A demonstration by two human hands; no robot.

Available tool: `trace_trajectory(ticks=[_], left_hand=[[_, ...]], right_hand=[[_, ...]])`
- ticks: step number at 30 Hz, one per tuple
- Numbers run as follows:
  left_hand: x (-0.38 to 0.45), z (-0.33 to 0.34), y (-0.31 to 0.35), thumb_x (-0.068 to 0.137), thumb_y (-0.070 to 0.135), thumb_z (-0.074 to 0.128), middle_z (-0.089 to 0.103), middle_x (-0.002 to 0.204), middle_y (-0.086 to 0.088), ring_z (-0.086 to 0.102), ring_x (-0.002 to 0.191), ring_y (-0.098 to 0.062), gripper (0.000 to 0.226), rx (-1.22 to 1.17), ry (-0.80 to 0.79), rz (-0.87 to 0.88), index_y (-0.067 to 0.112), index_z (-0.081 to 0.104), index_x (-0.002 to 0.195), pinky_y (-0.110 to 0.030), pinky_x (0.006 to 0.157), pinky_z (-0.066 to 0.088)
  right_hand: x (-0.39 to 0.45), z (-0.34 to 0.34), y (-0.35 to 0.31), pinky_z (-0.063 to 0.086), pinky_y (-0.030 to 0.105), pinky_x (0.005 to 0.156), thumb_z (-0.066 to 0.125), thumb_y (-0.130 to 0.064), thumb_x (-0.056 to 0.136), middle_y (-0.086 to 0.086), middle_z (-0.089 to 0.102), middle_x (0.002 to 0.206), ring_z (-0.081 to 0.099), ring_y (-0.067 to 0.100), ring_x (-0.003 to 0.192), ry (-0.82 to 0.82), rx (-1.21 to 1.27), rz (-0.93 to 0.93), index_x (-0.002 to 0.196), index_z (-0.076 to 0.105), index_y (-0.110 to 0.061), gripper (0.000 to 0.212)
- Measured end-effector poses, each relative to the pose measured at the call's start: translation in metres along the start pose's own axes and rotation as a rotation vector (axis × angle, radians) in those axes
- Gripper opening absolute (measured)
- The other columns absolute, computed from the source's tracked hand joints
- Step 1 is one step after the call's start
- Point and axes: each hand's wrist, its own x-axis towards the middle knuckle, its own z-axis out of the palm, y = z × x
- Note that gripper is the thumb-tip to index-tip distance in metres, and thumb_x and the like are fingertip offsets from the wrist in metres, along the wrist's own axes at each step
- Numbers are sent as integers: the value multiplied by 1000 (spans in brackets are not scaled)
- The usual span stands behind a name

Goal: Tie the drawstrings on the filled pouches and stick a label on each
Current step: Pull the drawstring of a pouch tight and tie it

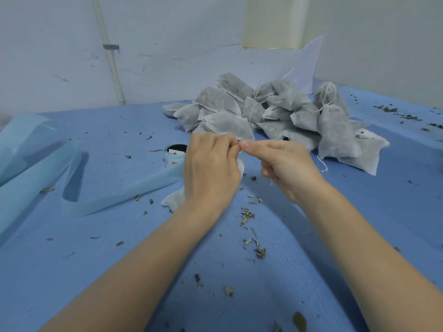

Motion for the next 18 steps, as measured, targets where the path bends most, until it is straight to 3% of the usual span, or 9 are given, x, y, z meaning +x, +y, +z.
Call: trace_trajectory(ticks=[2,3,4,6,11,15,18], left_hand=[[2,0,-1,90,14,58,61,88,-6,48,93,-28,11,-39,-73,-31,8,66,89,-23,81,29],[4,1,-2,91,16,56,57,91,-3,45,96,-25,12,-68,-95,-67,10,66,91,-22,82,28],[5,1,-3,92,19,56,51,93,0,42,97,-22,12,-97,-108,-111,12,66,93,-22,83,27],[8,1,-3,93,24,55,44,95,5,40,100,-18,13,-147,-136,-196,17,65,95,-21,84,26],[13,-1,-3,94,25,51,41,98,5,38,108,-20,13,-192,-223,-311,17,62,94,-29,95,26],[16,-1,-5,96,18,47,45,108,-3,34,114,-24,14,-78,-219,-305,13,59,99,-27,90,19],[21,-5,-9,95,15,47,37,100,2,35,113,-24,12,-32,-166,-313,17,58,93,-22,79,14]], right_hand=[[0,1,3,44,12,54,77,-29,78,-14,64,60,52,2,52,-5,-19,-60,86,76,-14,17],[1,2,5,52,18,67,75,-30,80,-8,72,76,63,5,68,-10,-21,-86,87,75,-14,17],[1,5,7,55,27,82,73,-29,83,0,74,89,67,13,84,-15,-25,-105,87,74,-14,15],[1,12,10,52,37,95,65,-26,90,6,72,93,66,21,92,-34,-8,-129,88,69,-16,11],[1,25,14,45,17,60,60,-22,94,-6,59,57,58,4,55,4,33,-143,82,60,-17,13],[3,17,15,46,22,58,71,-27,85,-9,44,45,51,6,46,82,-83,-189,73,65,-23,14],[5,11,12,40,19,54,76,-31,80,-12,41,42,48,6,44,111,-131,-221,67,70,-31,15]])
